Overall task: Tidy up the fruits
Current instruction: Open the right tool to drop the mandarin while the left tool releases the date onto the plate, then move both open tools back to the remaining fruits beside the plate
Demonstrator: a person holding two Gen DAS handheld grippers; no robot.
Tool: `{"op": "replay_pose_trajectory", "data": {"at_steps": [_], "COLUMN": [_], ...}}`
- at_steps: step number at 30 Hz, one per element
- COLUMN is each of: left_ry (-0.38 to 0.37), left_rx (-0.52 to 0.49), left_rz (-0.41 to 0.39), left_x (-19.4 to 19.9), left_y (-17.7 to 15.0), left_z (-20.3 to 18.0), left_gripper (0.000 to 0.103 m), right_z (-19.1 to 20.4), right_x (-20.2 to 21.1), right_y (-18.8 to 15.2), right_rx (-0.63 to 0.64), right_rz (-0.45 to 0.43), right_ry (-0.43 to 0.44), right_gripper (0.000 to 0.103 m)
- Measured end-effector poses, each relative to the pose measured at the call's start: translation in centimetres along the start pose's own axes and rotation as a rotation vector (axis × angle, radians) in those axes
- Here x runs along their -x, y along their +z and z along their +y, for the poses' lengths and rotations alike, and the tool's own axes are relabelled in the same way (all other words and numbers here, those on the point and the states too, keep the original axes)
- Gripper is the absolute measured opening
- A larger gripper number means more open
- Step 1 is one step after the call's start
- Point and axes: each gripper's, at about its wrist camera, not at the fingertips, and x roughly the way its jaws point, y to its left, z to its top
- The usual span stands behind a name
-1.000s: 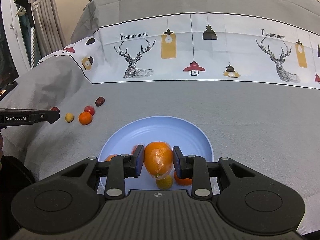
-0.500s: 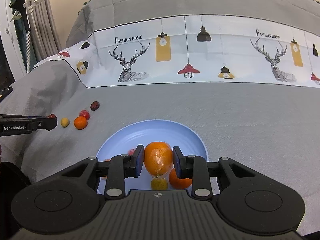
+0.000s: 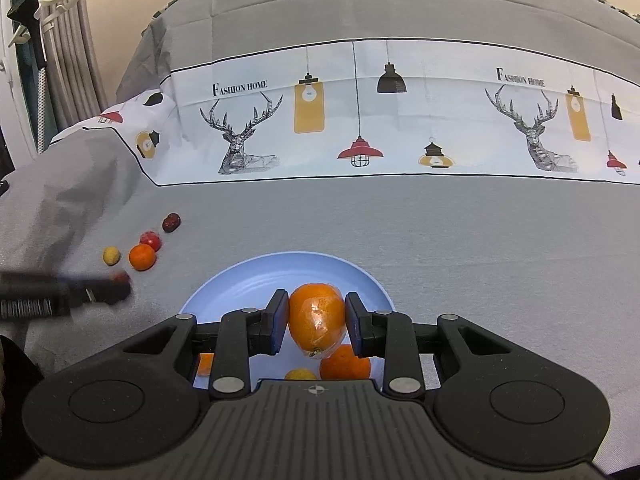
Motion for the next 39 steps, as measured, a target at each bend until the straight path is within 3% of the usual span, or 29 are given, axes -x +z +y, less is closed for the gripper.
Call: {"op": "replay_pose_trajectory", "data": {"at_steps": [3,7,18,20,22,37,38,39], "left_ry": [-0.027,-0.061,-0.118,-0.130,-0.129,-0.057,-0.057,-0.062], "left_rx": [-0.136,-0.191,-0.177,-0.176,-0.186,-0.150,-0.150,-0.150], "left_rz": [-0.023,-0.021,-0.036,-0.021,-0.020,-0.081,-0.079,-0.076], "left_x": [-0.1,-0.6,-0.5,-0.8,-0.8,-0.5,-0.5,-0.4], "left_y": [-0.7,-1.6,-1.7,-1.7,-1.8,-1.6,-1.5,-1.4], "left_z": [-2.6,-3.9,-4.0,-4.0,-4.2,-3.0,-3.0,-2.9], "left_gripper": [0.022,0.022,0.022,0.027,0.034,0.034,0.031,0.019], "right_z": [-0.2,-0.4,0.7,0.9,1.1,0.9,0.9,0.9], "right_x": [-0.1,-0.4,-1.0,-1.1,-1.2,-1.4,-1.4,-1.4], "right_y": [0.0,0.0,-0.2,-0.3,-0.3,-0.5,-0.6,-0.6], "right_rx": [-0.005,-0.015,0.021,0.028,0.034,0.024,0.024,0.024], "right_rz": [0.001,0.001,0.013,0.025,0.032,0.042,0.043,0.044], "right_ry": [-0.009,-0.012,0.027,0.022,0.012,-0.013,-0.016,-0.018], "right_gripper": [0.032,0.032,0.033,0.035,0.052,0.060,0.060,0.060]}}
